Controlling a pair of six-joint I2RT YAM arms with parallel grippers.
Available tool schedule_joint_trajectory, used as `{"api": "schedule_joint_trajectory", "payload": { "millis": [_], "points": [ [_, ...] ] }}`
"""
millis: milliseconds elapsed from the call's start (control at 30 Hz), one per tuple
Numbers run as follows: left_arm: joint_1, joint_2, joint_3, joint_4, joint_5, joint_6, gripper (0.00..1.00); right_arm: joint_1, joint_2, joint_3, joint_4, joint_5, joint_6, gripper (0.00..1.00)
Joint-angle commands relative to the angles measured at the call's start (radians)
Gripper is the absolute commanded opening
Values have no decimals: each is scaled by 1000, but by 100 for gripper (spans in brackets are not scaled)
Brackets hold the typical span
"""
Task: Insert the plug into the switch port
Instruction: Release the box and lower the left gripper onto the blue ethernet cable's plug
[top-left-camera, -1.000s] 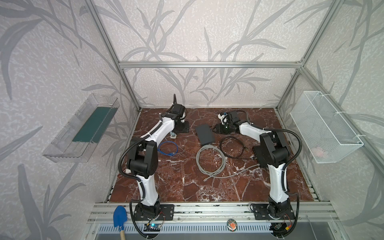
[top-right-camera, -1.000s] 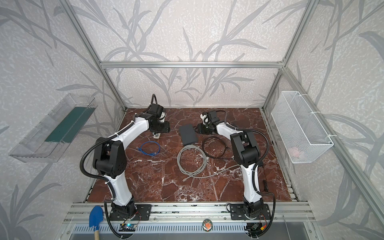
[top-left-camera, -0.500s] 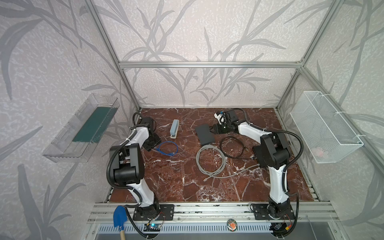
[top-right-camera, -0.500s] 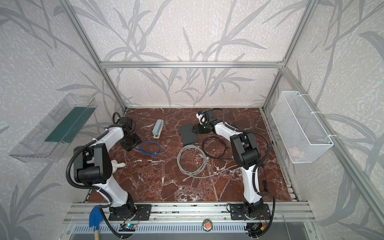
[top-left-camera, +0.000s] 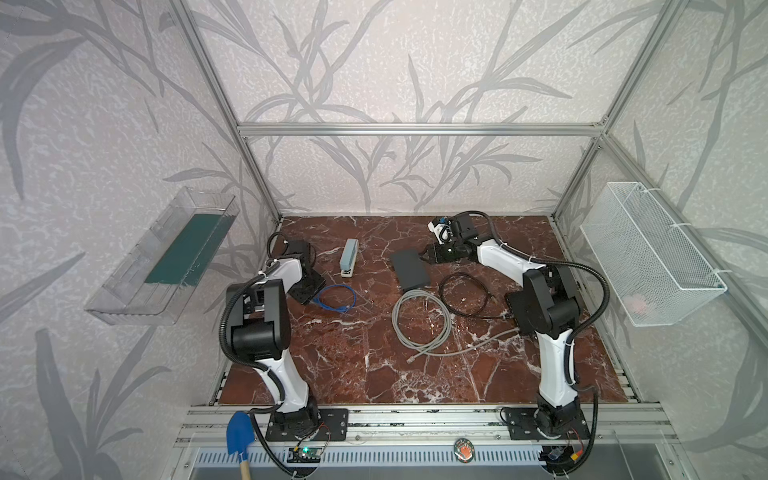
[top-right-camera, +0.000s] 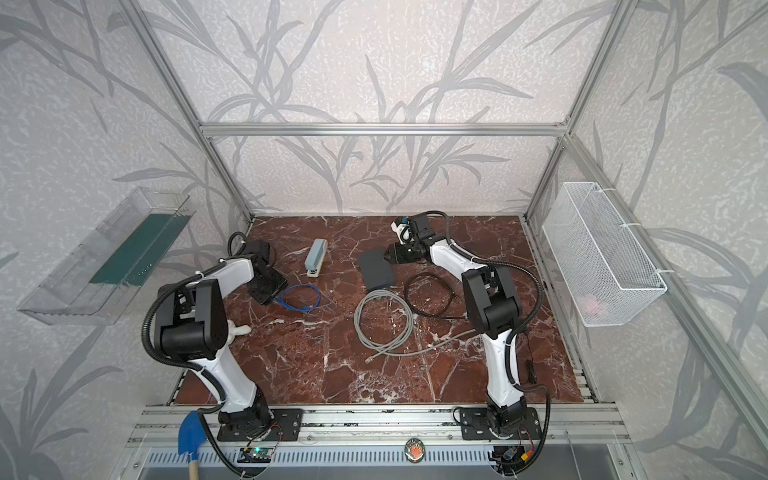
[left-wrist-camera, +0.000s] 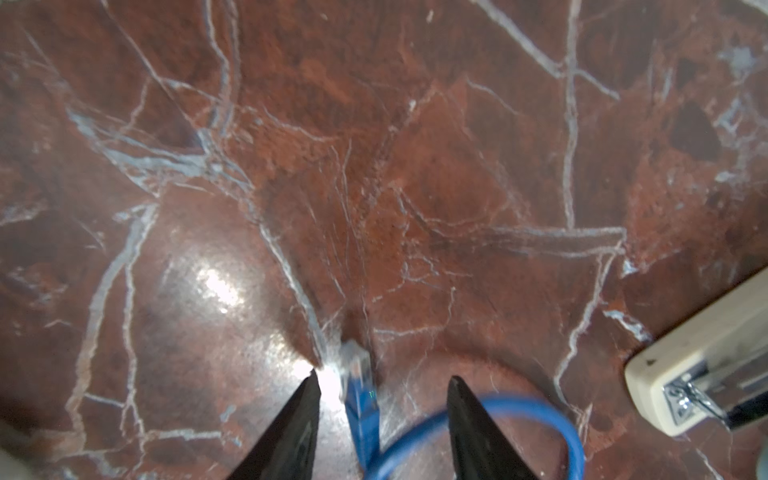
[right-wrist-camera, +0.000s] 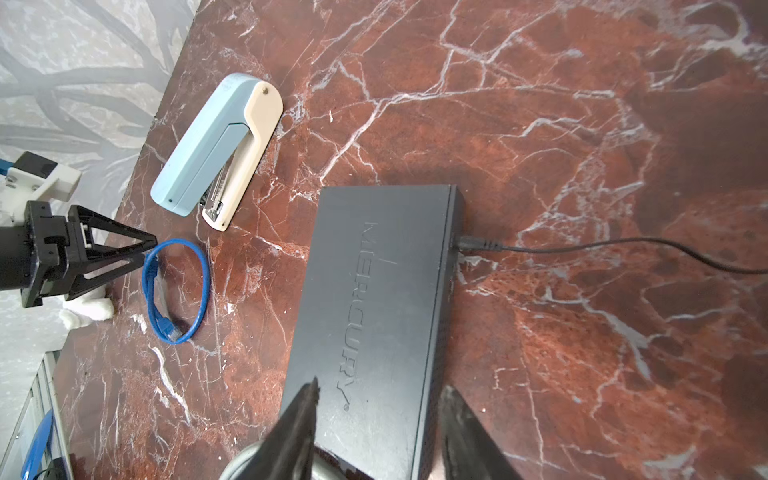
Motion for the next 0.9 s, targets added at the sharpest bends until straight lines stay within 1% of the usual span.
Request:
{"api": "schedule_joint_trajectory", "payload": {
  "millis": [0, 167, 300, 367, 533, 667, 800, 867],
  "points": [
    [10, -5, -52, 37, -27, -41, 51, -3, -2, 52, -31, -2, -14, 48],
    [14, -56, -66, 63, -12, -47, 51, -5, -1, 63, -38, -4, -22, 48],
    [16, -51, -38, 11, -22, -52, 51, -6, 4, 67, -42, -13, -16, 48],
    [15, -56, -60, 10, -11, -56, 51, -6, 1, 68, -44, -15, -20, 48],
    [14, -94, -120, -11, -33, -67, 50, -6, -11, 63, -51, -7, -33, 48],
    [9, -90, -134, -13, -18, -77, 45, -6, -10, 56, -44, -10, -26, 47],
    [-5, -83, -146, 5, -11, -95, 43, -6, -11, 51, -37, -14, -21, 47],
    [-9, -64, -151, 25, 7, -105, 39, -6, -11, 51, -38, -13, -24, 47]
  ]
}}
